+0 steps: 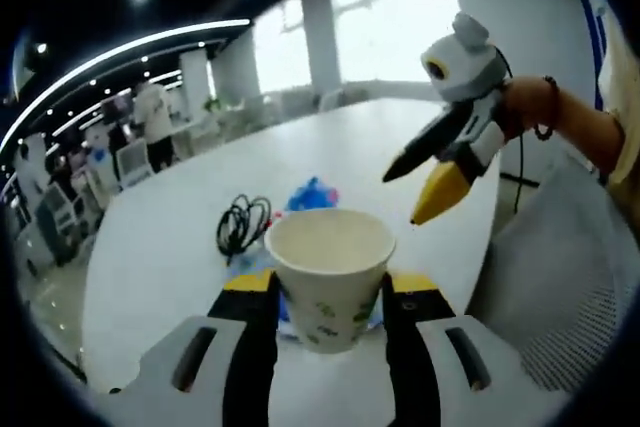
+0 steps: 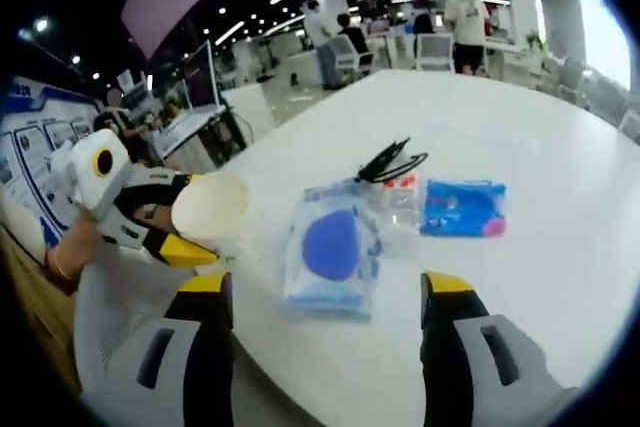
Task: Arrange the tabletop items into an orderly group along one side of the table until the central work area is clear of visible clutter.
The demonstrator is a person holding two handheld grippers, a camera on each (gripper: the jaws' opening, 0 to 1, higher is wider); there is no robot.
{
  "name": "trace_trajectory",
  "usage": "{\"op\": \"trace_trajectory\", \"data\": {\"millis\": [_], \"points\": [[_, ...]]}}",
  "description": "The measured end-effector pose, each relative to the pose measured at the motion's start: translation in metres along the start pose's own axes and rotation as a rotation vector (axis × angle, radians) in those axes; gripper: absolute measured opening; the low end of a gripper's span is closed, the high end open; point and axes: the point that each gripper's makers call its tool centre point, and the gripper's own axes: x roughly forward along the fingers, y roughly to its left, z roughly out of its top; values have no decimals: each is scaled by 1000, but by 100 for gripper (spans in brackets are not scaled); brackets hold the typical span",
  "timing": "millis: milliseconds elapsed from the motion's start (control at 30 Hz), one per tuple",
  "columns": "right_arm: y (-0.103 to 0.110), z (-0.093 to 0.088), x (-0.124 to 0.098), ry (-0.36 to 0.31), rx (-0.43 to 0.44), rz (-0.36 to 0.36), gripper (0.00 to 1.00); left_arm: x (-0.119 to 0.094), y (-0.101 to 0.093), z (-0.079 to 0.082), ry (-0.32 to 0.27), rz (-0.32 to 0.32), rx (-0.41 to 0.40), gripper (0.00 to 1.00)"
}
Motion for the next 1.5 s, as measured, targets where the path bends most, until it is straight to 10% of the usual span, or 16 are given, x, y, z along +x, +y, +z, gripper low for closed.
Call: {"op": "trace_trajectory", "data": {"millis": [1500], "points": [[-35, -31, 6, 33, 26, -57, 99, 18, 123, 63, -209, 133, -24, 39]]}}
